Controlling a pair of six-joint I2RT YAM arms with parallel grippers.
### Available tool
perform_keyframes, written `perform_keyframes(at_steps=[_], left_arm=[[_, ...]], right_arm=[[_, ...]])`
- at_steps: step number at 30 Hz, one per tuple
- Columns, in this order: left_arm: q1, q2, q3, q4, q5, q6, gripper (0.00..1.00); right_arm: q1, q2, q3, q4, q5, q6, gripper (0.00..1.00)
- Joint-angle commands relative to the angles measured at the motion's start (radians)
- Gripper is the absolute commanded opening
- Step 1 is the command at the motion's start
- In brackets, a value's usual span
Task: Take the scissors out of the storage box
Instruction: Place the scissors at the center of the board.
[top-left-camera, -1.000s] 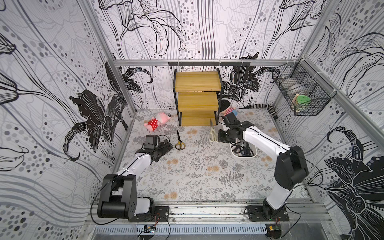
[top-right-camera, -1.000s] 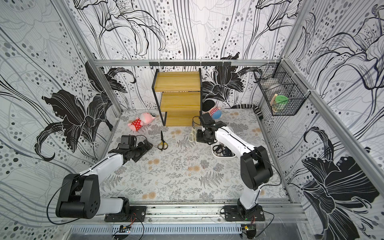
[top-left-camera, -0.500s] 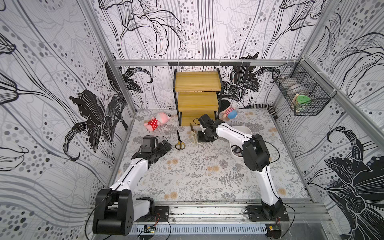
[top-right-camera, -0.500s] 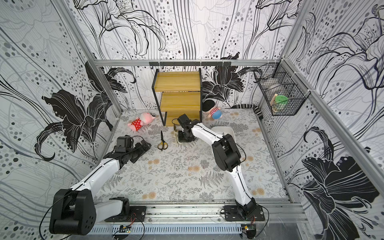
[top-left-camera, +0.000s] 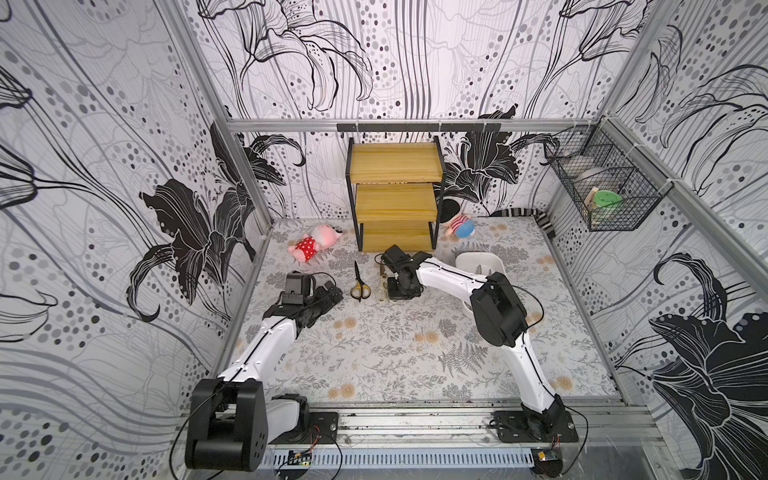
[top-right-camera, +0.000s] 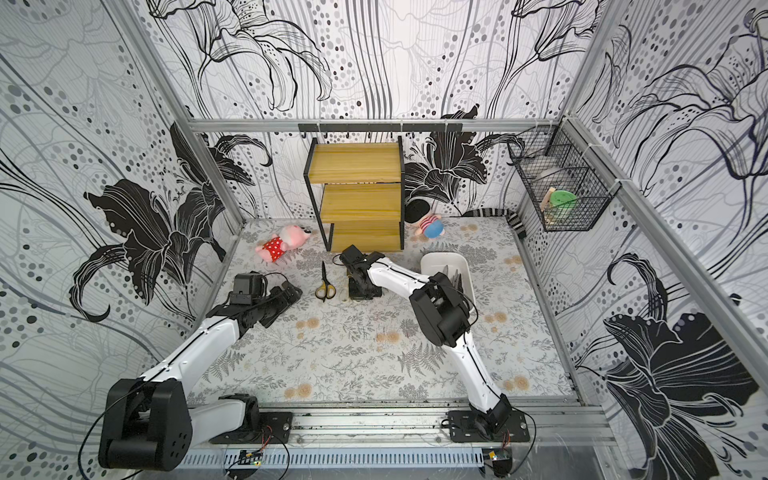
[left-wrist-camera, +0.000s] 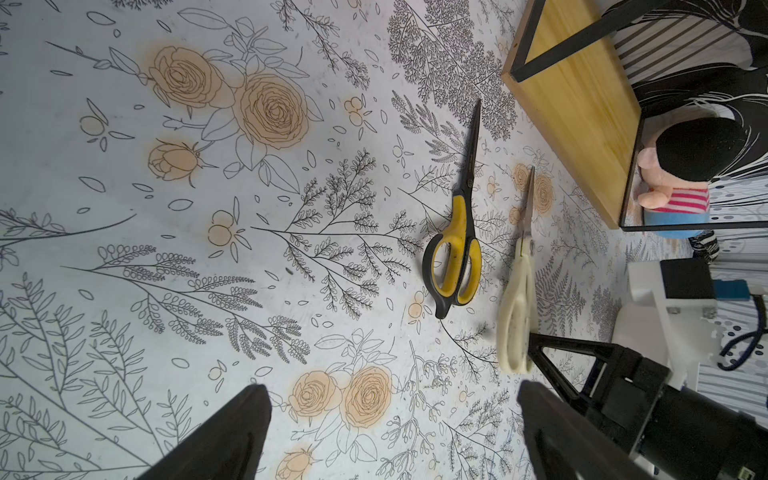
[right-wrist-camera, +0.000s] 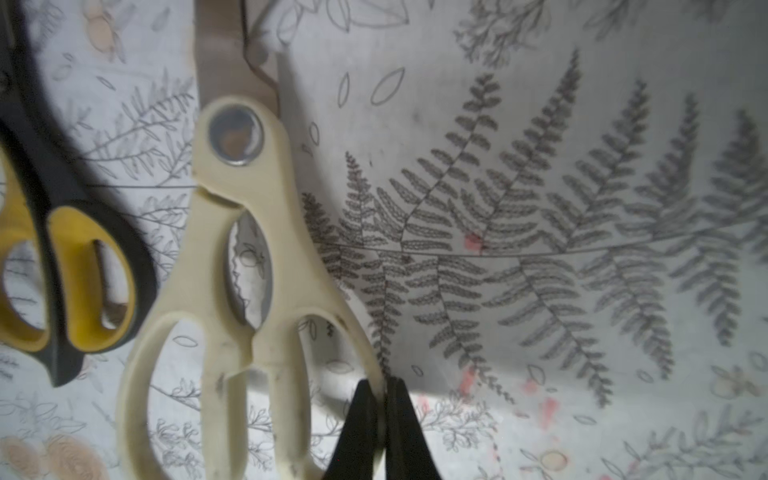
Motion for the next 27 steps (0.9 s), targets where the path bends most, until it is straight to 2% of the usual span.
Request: perform_keyframes(at_steps=[1,7,15,22,27], left_arm=[[0.002,-0.005,-0.003,0.01,-0.013,0.006,0.98],[0.002,-0.018,-0.008,0.002,-0.02,0.009,0.98],[0.002,-0.022,-0.007,0.002,-0.02,0.005,0.98],[0.002,-0.026,0.005,-0.007,-0.014,0.015,0.98],[0.0,-0.021,0.03,-0.009,0.008,0.037,0.98]], right_arm=[[-0.001,-0.007,-0.016,-0.014,0.043,0.054,0.0],[0.0,0.018,0.011,-0.026,0.06,0.069,0.0],[-0.001,0.013,0.043,-0.02,0.056,0.042,0.23],[-0.004,-0.038,0.132,-0.04,0.059,-0.011,0.32],[-0.031,-0.12,0.131,-0.067,0.071,-0.042,0.36]])
